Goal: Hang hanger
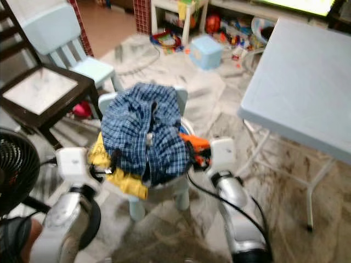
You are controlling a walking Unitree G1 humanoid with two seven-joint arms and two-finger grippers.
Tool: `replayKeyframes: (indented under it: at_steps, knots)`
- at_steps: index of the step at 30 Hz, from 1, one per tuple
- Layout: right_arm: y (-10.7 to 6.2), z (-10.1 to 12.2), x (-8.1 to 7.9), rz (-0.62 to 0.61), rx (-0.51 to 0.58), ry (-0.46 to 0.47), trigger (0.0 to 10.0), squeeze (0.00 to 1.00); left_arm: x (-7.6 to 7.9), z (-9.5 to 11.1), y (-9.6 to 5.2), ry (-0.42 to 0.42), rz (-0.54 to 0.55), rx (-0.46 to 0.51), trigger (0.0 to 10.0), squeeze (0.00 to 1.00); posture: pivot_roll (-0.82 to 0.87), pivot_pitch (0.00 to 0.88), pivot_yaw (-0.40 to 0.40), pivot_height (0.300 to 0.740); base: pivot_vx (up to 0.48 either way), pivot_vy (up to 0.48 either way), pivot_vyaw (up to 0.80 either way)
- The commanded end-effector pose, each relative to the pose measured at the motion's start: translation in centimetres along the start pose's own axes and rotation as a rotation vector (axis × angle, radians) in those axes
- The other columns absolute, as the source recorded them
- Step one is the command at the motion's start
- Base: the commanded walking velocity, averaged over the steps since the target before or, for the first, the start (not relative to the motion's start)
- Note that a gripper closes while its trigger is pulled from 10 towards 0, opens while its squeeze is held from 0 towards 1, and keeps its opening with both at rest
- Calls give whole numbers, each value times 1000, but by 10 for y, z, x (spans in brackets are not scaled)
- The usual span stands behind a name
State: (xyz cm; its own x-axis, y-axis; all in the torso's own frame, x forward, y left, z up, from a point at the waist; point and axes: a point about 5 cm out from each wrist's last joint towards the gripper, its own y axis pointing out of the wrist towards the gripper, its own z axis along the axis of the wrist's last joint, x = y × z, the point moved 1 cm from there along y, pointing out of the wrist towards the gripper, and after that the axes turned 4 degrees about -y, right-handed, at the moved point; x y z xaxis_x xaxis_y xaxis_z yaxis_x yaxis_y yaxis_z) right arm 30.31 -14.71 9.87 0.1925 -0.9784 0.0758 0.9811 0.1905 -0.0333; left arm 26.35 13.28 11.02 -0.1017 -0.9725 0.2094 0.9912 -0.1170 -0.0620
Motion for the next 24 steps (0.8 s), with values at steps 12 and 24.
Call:
replayKeyframes:
  at_steps: [12, 24]
  knots:
    - [3, 3, -11, 19, 17, 12, 10000, 0, -10, -3, -3, 22, 26, -16, 10000, 0, 70, 135, -69, 740, 0, 0, 0]
    - [4, 4, -11, 12, 22, 7, 10000, 0, -8, -4, -4, 22, 12, -18, 10000, 0, 69, 136, -71, 740, 321, 184, 0]
